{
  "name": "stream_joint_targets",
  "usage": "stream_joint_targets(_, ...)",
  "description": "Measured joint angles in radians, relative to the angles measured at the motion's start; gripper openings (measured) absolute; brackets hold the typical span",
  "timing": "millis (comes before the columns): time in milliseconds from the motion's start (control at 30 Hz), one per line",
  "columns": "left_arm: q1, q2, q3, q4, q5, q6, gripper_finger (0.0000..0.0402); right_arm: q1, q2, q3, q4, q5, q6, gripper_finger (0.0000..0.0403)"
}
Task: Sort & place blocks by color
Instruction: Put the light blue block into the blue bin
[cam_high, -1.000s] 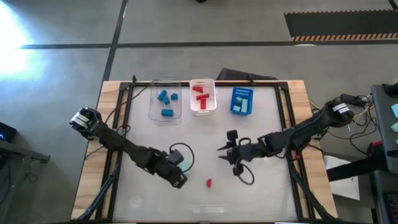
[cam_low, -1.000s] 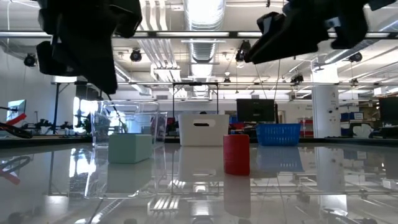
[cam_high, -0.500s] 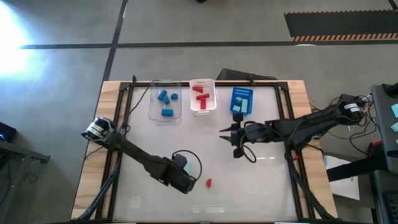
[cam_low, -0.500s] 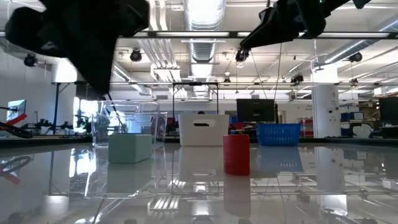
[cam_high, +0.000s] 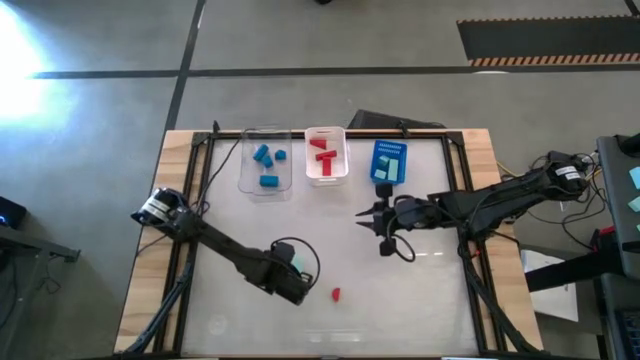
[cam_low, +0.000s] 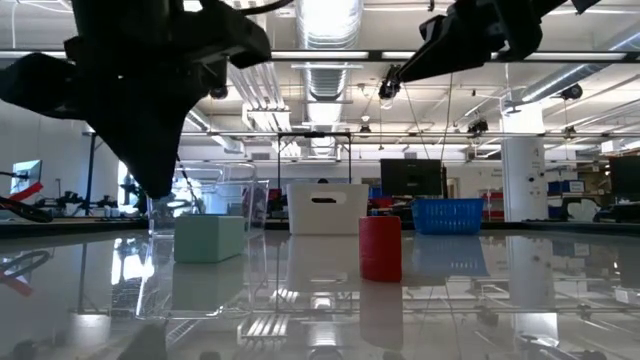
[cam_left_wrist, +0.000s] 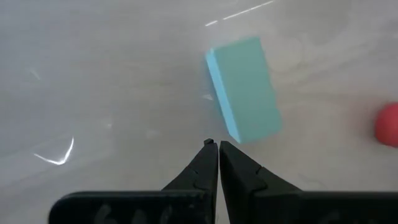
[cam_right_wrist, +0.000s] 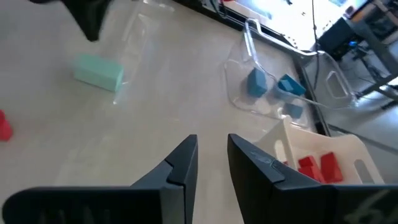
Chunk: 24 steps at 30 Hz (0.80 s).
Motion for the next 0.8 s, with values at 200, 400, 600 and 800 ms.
stream_joint_targets(200,0.006,-0.002,-0.010,0.012,0.006,0.026,0.0000,0.000,-0.001,0.000,0.000,-0.006,0.000,0.0077)
stream_joint_targets(400,0.017,-0.002,-0.008,0.069,0.045,0.114,0.0025,0.000,-0.002,0.000,0.000,-0.006,0.013,0.0077)
stream_joint_targets(600,0.031,-0.002,-0.009,0.141,0.005,0.186,0.0118,0.000,-0.002,0.000,0.000,-0.006,0.017,0.0077)
stream_joint_targets(800,0.059,-0.002,-0.025,0.138,-0.055,0.185,0.0214,0.000,-0.001,0.000,0.000,-0.007,0.019,0.0077)
